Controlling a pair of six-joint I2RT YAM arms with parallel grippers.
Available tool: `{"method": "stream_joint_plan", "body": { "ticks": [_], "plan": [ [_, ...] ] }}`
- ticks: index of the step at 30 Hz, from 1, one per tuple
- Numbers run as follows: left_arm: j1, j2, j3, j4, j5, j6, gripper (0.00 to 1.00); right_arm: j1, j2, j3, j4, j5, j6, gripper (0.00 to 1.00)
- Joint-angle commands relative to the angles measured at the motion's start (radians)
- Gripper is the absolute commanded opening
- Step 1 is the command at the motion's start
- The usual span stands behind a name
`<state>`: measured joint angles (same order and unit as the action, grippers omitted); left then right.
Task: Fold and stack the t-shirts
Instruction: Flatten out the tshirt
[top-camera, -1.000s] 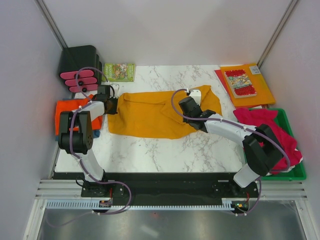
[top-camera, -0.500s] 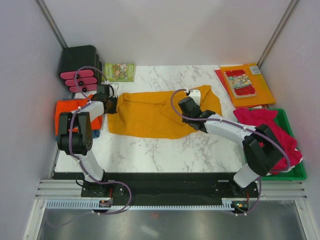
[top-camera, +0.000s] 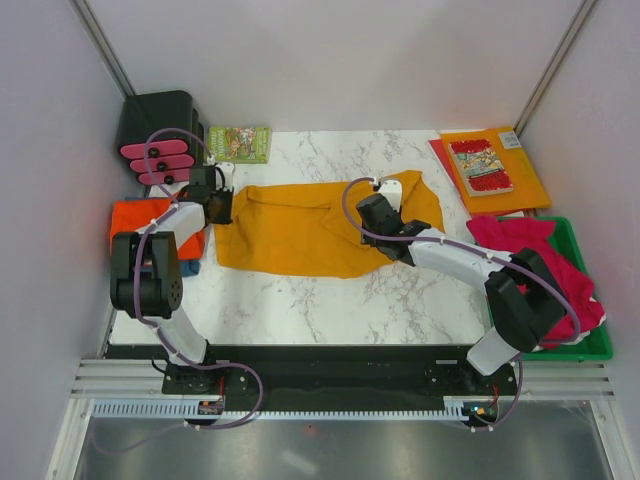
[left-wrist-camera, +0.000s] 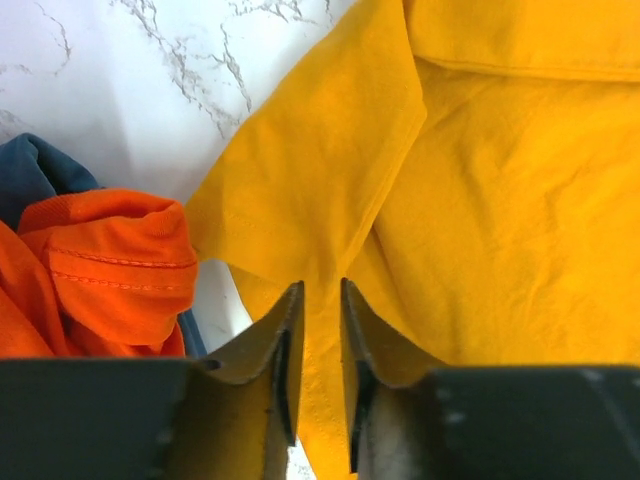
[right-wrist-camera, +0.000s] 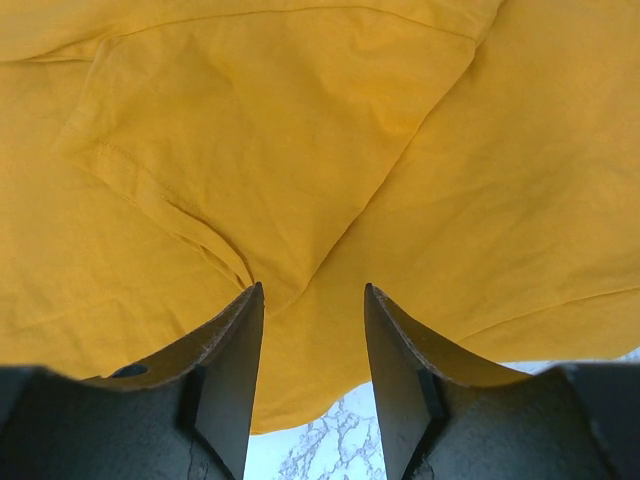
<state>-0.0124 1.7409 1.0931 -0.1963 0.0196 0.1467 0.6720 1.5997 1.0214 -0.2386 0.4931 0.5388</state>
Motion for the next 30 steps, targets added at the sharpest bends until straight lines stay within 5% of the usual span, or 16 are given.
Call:
{"method": "stream_joint_plan", "body": {
  "ticks": [1, 5, 14, 30],
  "plan": [
    [0.003, 0.023, 0.03, -0.017, 0.006, 0.014, 0.33, 0.006, -0.027, -0.003, 0.032, 0.002, 0.016, 0.52],
    [0.003, 0.042, 0.04, -0.02, 0.002, 0.013, 0.41, 0.006, -0.024, -0.004, 0.03, 0.002, 0.018, 0.53],
    [0.003, 0.094, 0.062, -0.035, -0.006, 0.019, 0.41, 0.006, -0.011, -0.003, 0.035, -0.002, 0.015, 0.52],
    [0.003, 0.106, 0.076, -0.046, -0.017, 0.019, 0.15, 0.009, -0.007, -0.017, 0.042, -0.007, 0.021, 0.52]
  ]
}}
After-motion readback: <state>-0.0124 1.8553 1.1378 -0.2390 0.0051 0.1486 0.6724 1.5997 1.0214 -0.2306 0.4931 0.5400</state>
